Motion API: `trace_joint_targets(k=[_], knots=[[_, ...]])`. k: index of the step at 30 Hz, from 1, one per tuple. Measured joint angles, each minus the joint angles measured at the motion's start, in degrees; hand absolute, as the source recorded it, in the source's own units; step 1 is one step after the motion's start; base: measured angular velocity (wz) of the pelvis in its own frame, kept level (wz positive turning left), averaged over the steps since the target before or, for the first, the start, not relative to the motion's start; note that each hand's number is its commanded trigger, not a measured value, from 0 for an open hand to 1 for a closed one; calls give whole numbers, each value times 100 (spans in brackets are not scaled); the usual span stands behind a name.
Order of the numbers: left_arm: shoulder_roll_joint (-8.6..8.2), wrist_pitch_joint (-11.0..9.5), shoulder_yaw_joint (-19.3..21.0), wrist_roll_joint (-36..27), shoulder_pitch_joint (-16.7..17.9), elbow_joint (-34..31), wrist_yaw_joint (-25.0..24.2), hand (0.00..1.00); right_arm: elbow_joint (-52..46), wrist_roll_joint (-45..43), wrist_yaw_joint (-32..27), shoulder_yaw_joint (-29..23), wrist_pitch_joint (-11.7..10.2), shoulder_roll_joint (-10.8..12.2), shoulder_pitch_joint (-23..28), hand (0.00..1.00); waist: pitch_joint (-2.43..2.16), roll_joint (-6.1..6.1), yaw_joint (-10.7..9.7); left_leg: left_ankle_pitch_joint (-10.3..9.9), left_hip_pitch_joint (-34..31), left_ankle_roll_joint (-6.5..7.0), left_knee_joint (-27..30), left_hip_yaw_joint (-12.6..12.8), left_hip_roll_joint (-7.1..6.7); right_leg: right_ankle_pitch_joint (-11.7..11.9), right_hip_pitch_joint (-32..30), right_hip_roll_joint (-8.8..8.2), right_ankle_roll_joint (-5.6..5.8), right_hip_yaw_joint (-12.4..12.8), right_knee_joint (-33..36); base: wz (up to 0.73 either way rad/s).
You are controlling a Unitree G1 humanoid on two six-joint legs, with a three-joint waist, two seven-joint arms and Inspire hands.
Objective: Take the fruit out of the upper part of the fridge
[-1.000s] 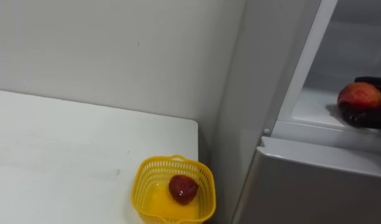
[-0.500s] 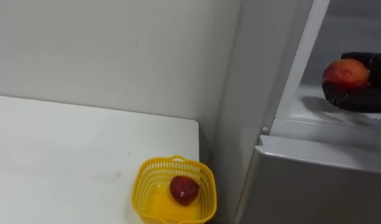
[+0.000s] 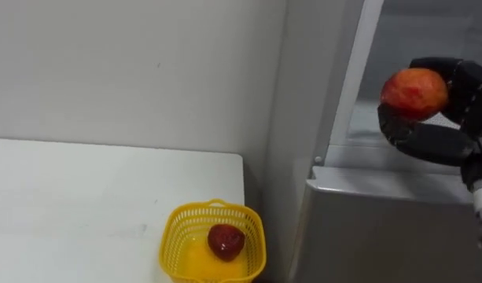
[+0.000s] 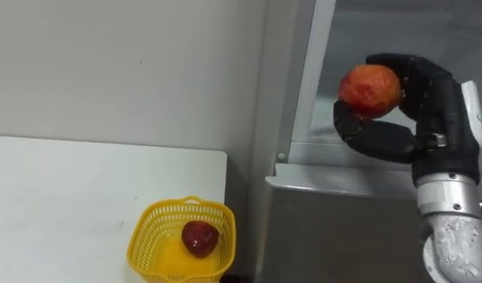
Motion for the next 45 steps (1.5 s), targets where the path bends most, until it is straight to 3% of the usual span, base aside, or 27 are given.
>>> trace_joint_targets(k=[3,6,8,13,18,20,25,28,35,38,45], knots=[[-88,-73,2,-5,28,72,18,0,-581,-448,-155,-11,-302,170,333,100,35,55,3,0,98,4,-51,11,0,0,60,-1,0,21,-3,-6],[-98,-208,-1,-6,8,81,50,0,-958,-902,-234,-10,-534,427,593,100,39,60,4,-3,100,9,-48,25,1,0,56,0,0,43,-4,-3],[-121,-306,-42,-8,-49,209,133,0,-1215,-1283,-239,32,-633,759,729,100,40,90,15,-6,95,12,-44,44,-1,0,43,3,0,82,0,-5],[-161,-390,-397,-10,-101,432,151,0,-1424,-1546,-339,324,-983,993,782,100,31,151,25,-5,50,14,-43,116,-1,5,-22,15,-9,172,-12,-8],[-180,-389,-626,-8,-203,480,135,0,-1505,-2531,-304,937,-1039,1137,847,100,9,182,117,-4,46,14,-78,159,13,10,-66,26,-16,195,-7,-7],[-181,-390,-679,-6,-328,540,100,0,-1507,-3079,-187,1247,-1037,1180,883,100,5,178,240,-4,39,14,-82,167,19,12,-84,39,-20,226,-5,-2],[-177,-390,-707,-28,-456,637,-13,0,-1505,-3290,14,1601,-1045,1192,882,100,-8,139,436,-5,35,13,-92,158,24,13,-88,41,-21,218,3,1],[-130,-390,-888,-133,-488,633,-11,0,-1418,-3403,44,1723,-1043,1178,859,100,36,76,502,-6,17,13,-101,96,20,12,-78,29,-20,141,10,9],[-4,-391,-895,-125,-680,547,-193,0,-483,-3827,292,1751,-1076,1074,428,100,112,-92,645,-7,-132,15,18,-56,-6,12,-106,-2,-20,-36,-10,12],[41,-391,-896,-110,-685,514,-300,0,86,-4080,414,1917,-1024,1038,114,100,109,-120,743,-7,-100,15,13,-57,-6,12,-87,1,-20,-21,-14,2],[39,-387,-895,-114,-742,507,-516,0,534,-4517,872,2169,-902,1037,70,100,117,-130,968,-7,-147,16,17,-177,-17,12,-76,-13,-16,-161,-18,10]])
